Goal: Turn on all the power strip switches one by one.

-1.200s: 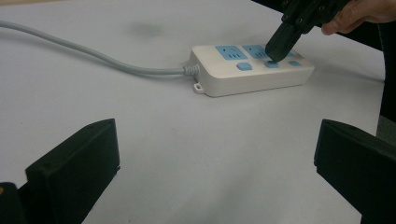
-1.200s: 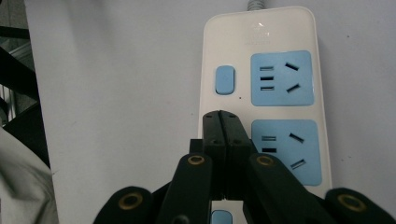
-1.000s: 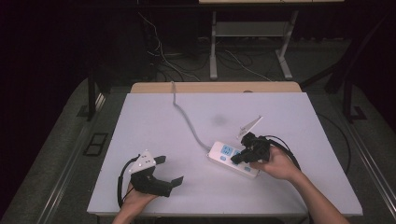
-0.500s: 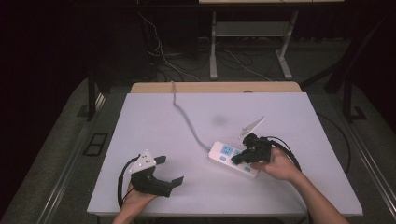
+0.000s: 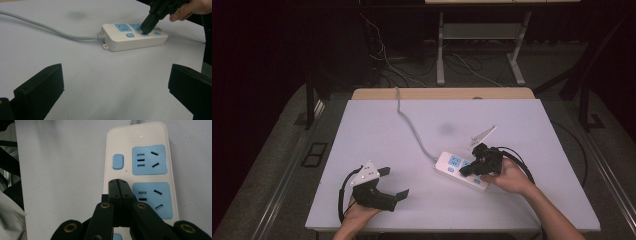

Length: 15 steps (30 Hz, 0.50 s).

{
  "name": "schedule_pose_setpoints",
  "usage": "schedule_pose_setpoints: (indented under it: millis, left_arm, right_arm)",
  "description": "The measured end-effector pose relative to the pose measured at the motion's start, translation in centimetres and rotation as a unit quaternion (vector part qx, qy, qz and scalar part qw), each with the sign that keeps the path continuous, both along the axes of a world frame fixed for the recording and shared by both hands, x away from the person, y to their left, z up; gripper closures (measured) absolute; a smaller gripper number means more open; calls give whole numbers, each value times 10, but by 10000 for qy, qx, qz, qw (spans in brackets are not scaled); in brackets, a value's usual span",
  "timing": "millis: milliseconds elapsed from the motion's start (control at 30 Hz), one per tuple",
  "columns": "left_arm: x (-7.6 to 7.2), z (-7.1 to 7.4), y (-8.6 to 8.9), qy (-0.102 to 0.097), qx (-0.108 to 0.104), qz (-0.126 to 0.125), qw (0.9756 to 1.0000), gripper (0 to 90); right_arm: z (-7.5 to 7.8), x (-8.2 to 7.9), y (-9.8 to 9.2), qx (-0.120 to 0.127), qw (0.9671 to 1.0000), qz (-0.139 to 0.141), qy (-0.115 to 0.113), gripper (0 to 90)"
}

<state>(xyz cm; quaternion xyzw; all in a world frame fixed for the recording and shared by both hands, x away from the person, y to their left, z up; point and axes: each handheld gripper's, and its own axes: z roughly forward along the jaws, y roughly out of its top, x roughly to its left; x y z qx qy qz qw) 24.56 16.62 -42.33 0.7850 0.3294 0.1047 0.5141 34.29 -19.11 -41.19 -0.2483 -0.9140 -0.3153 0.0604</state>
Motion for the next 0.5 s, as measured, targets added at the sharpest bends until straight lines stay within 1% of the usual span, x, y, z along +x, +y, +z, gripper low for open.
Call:
schedule_pose_setpoints:
  millis: [167,267,367,500]
  left_arm:
    - [0,0,0,-3,4,-11,10000,0]
    - [0,0,-1,-3,1,-12,10000,0]
    - [0,0,-1,-2,1,-14,10000,0]
    - [0,0,-1,-2,-4,-12,10000,0]
  right_arm:
    - [0,-1,1,-20,10000,1,-36,900]
    - [0,0,1,-60,10000,-18,10,900]
    - [-1,-1,0,-8,10000,-15,-45,900]
    - [-2,-1,-1,61,10000,-36,-50,900]
